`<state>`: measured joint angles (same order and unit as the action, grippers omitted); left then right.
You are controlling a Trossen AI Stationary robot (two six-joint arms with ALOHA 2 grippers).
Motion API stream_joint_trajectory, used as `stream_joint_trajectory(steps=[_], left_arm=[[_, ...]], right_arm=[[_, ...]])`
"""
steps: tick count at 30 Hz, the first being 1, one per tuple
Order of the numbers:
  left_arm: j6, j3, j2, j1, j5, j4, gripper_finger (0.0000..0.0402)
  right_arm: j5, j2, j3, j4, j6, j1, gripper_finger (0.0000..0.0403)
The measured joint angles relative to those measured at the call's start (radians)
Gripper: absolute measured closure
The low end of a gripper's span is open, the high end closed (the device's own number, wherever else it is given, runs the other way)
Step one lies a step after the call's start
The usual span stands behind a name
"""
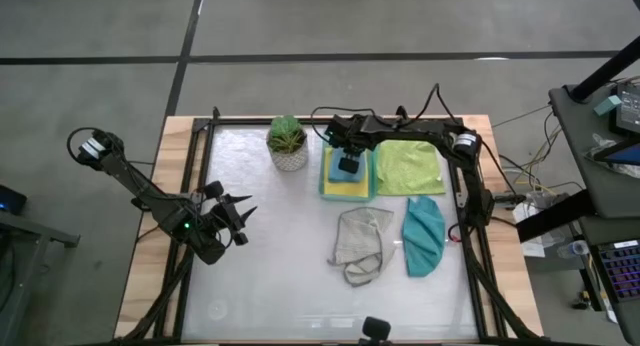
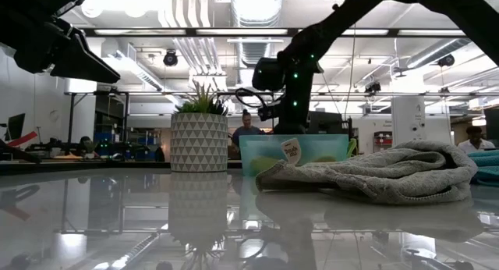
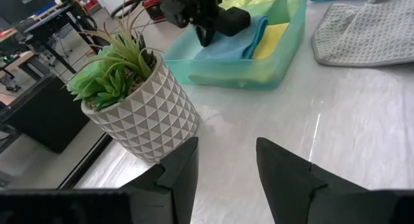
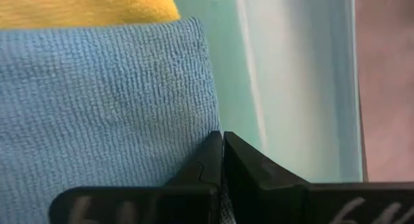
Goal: Fold microfiber towels
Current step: Put the folded blue microfiber cloth into the blue bin
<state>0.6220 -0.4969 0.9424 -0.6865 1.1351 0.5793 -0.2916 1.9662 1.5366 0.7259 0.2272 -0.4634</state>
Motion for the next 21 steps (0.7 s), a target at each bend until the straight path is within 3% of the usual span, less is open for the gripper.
stream_joint_trajectory(steps=[11,21], left_arm=[[0.0,0.0,0.0,0.0,0.005,-0.012,0.0261],[0.0,0.001,0.0,0.0,0.012,-0.02,0.0261]], right_arm=[[0.013,-0.173,-0.027,0.063,-0.113,0.037,0.0394],[0.021,-0.208,-0.287,-0.136,-0.164,0.044,0.0394]])
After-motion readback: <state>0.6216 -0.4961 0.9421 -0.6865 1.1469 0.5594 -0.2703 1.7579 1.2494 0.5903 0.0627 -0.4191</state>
